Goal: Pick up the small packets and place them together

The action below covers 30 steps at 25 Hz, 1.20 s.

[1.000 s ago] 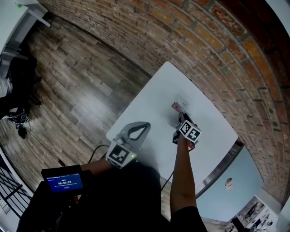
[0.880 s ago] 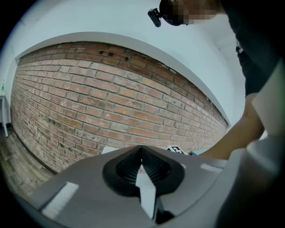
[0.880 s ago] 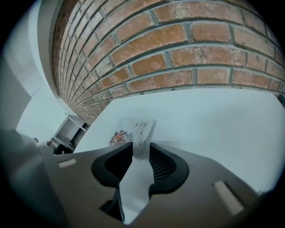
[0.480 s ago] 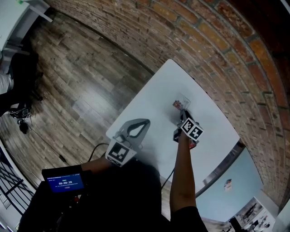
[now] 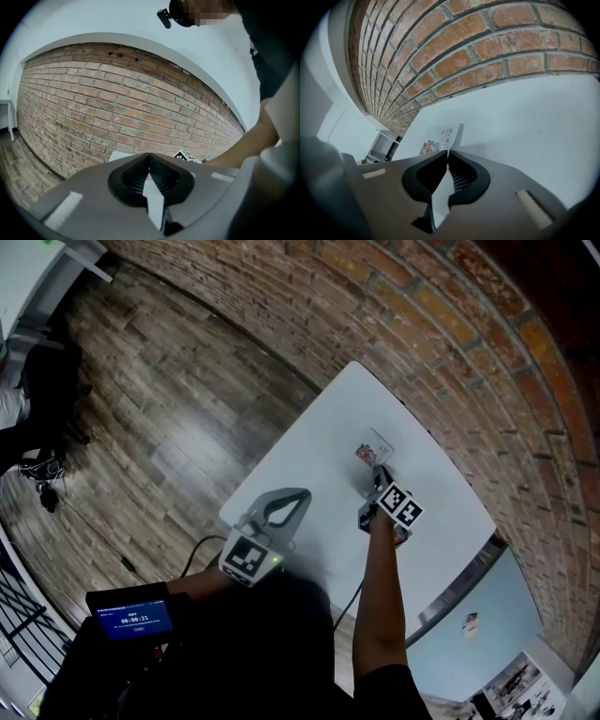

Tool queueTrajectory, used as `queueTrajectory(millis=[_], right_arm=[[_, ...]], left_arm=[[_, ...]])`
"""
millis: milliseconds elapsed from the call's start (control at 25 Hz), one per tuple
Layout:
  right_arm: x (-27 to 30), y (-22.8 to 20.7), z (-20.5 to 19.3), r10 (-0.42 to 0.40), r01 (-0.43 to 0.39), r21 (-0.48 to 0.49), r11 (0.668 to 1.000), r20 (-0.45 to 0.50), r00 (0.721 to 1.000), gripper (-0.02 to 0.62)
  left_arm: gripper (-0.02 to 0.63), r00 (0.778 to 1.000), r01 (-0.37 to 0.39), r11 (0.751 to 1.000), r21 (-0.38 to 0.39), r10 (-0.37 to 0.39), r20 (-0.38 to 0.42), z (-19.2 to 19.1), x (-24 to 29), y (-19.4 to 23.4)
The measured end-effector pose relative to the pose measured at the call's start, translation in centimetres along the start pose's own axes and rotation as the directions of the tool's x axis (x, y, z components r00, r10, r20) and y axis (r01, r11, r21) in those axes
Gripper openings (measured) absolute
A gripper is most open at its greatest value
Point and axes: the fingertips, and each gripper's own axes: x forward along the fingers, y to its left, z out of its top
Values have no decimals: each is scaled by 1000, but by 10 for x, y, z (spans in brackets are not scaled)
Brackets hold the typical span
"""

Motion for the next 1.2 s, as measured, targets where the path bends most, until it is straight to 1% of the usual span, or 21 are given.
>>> queueTrajectory(millis=[120,200,280,360,440,560,640,840,960,1040,1120,1160,1200], right_arm=[[-1,1,2,-6,6,-16,1000,7,1000,14],[-6,5,4,-11,12,-57,998,17,1000,11],[-15,11,6,-13,16,-136,991,23,1000,9],[-28,19,7,-22,28,-236,971,28,999,8],[-41,27,6,-22,32,-312,949,38,999,6],[-56,40,7,-1,20,-385,923,48,999,6],[-70,46,7,22,7,-430,903,61,998,6],[-125,56,3,119,-62,-472,879,91,989,6],[-155,58,3,131,-55,-538,841,104,986,6],[-175,58,-4,134,-51,-585,809,98,986,6],[-194,58,-10,139,-55,-635,771,84,987,6],[-203,58,-10,143,-56,-660,749,78,987,6],[-211,58,-10,146,-56,-684,727,74,986,6]], left_arm=[[0,1000,-12,1000,-11,12,-1,-1,0,3],[0,1000,-20,1000,-14,20,-2,-1,0,5],[0,1000,-17,1000,-6,17,2,-1,1,5],[0,1000,-4,1000,11,4,8,-1,2,4],[0,1000,6,1000,23,-6,10,1,4,1],[0,1000,29,999,33,-29,8,3,10,-3],[0,999,48,998,51,-49,8,4,11,-14],[0,995,100,990,101,-98,-21,-5,13,-59],[2,991,131,981,141,-127,-37,-11,26,-79],[2,988,149,979,137,-143,-53,-17,32,-92],[2,986,160,979,125,-153,-65,-21,37,-104],[16,984,171,977,126,-164,-68,-21,41,-111],[78,981,186,973,133,-178,-71,-21,45,-118]])
